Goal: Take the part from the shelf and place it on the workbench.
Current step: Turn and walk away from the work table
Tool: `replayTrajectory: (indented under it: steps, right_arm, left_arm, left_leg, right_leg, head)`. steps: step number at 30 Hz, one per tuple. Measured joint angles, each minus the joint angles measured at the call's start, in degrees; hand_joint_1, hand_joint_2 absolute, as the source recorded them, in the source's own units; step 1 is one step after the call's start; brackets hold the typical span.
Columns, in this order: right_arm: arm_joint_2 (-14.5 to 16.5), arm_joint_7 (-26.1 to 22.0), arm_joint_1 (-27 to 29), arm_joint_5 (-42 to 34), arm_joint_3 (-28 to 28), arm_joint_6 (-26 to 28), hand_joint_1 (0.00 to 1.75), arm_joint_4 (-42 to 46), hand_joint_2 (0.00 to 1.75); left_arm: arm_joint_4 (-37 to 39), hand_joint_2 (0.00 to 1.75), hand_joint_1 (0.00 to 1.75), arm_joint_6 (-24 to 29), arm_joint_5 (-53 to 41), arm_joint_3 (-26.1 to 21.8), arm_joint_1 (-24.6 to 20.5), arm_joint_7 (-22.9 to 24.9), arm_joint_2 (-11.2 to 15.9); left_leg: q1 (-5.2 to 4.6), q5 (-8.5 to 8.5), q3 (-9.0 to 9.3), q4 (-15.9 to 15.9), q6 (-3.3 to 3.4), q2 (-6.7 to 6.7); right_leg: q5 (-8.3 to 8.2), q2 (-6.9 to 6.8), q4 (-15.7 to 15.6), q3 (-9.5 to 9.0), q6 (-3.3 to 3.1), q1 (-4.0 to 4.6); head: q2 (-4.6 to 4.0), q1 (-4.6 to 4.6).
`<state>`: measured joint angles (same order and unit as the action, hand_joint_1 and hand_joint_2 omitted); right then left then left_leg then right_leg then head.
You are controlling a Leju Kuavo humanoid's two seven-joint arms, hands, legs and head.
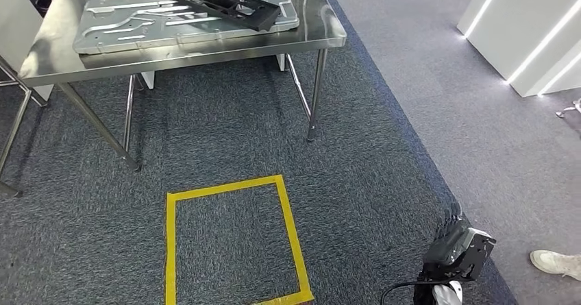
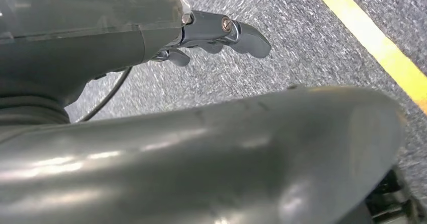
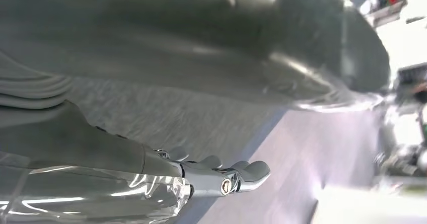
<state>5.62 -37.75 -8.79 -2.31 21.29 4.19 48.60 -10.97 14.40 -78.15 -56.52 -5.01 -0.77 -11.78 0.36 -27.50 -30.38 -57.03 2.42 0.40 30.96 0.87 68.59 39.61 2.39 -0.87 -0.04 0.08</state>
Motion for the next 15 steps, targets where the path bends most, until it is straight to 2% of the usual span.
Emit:
replayTrajectory:
  steps: [1,2,3,5,7,8,10,11,12,13,15]
  right_arm:
    - [-0.27,-0.09,-0.54,-0.26,0.50,0.01,0.00,-1.95,0.00]
    - [-0.53,-0.16,-0.84,-0.51,0.95,0.04,0.00,-3.74,0.00]
    - [-0.84,-0.30,-1.01,-0.77,1.40,0.09,0.00,-5.48,0.00]
    - [-1.48,-0.62,-1.48,-1.26,2.20,0.15,0.00,-8.56,0.00]
    - [-1.98,-0.86,-2.43,-1.66,2.90,0.19,0.00,-11.19,0.00]
    - [-2.23,-0.96,-2.81,-1.75,3.25,0.35,0.00,-12.39,0.00]
    - [-2.63,-1.13,-3.03,-1.80,3.94,0.84,0.00,-14.58,0.00]
    - [-2.81,-1.19,-2.97,-1.81,4.28,1.04,0.00,-15.51,0.00]
    - [-2.91,-1.24,-2.98,-1.81,4.55,1.13,0.00,-16.31,0.00]
    - [-2.98,-1.30,-3.09,-1.80,4.76,1.15,0.00,-16.99,0.00]
    - [-3.04,-1.32,-3.32,-1.70,5.03,1.32,0.00,-18.18,0.00]
  left_arm:
    - [0.00,0.00,0.00,0.00,-0.04,0.00,0.06,0.02,0.02]
    - [0.00,0.00,0.00,0.00,-0.09,0.01,0.08,0.05,0.03]
    - [0.00,0.00,0.00,0.00,-0.15,0.01,0.06,0.07,0.04]
    - [0.00,0.00,0.00,0.00,-0.26,0.03,0.02,0.09,0.04]
    - [0.00,0.00,0.00,0.00,-0.34,0.05,0.01,0.09,0.07]
    - [0.00,0.00,0.00,0.01,-0.38,0.05,-0.01,0.09,0.09]
    - [0.00,0.00,0.00,0.02,-0.45,0.08,-0.08,0.09,0.10]
    - [0.00,0.00,0.00,0.02,-0.48,0.10,-0.13,0.09,0.10]
    - [0.00,0.00,0.00,0.03,-0.51,0.11,-0.15,0.09,0.10]
    - [0.00,0.00,0.00,0.03,-0.55,0.13,-0.14,0.09,0.10]
    - [0.00,0.00,0.00,0.04,-0.60,0.13,0.03,0.09,0.11]
  left_leg:
    - [-0.08,0.01,-0.09,-0.03,0.03,0.64]
    - [-0.12,0.01,-0.15,-0.06,0.03,1.22]
    - [-0.14,-0.02,-0.17,-0.10,-0.01,1.75]
    - [-0.19,-0.17,-0.10,-0.20,-0.25,2.71]
    - [-0.48,-0.46,-0.05,-0.43,-0.79,3.61]
    - [-0.62,-0.59,0.00,-0.50,-1.10,4.04]
    - [-0.68,-0.74,0.16,-0.47,-1.75,4.85]
    - [-0.58,-1.06,0.19,-0.68,-2.09,4.78]
    - [-0.48,-1.82,-0.09,-1.51,-2.39,4.15]
    - [-0.36,-3.29,-0.93,-3.59,-2.63,3.12]
    - [-0.23,-7.26,-4.21,-11.00,-2.83,0.96]
  right_leg:
    - [1.16,-0.19,3.07,1.34,0.18,-0.10]
    - [1.32,-0.30,4.53,1.85,0.32,-0.21]
    - [0.46,-0.48,3.88,1.29,0.40,-0.33]
    - [-2.87,-1.91,-2.81,-2.60,0.37,-0.43]
    - [-4.73,-3.68,-9.02,-5.86,-0.16,0.00]
    - [-4.82,-4.02,-10.27,-6.39,-0.51,0.26]
    - [-4.83,-3.14,-10.54,-6.25,-1.29,0.48]
    - [-4.94,-2.72,-10.69,-6.25,-1.63,0.42]
    - [-5.08,-2.26,-10.83,-6.24,-2.01,0.32]
    - [-5.24,-1.80,-10.97,-6.22,-2.39,0.20]
    - [-5.42,-0.73,-11.00,-6.02,-2.88,0.29]
  head:
    - [0.00,-0.01]
    - [0.00,-0.01]
    - [0.00,-0.01]
    - [0.00,0.01]
    - [0.00,-0.04]
    - [0.00,-0.09]
    - [0.00,-0.20]
    - [0.00,-0.19]
    - [0.00,-0.20]
    - [0.00,-0.21]
    - [0.00,-0.25]
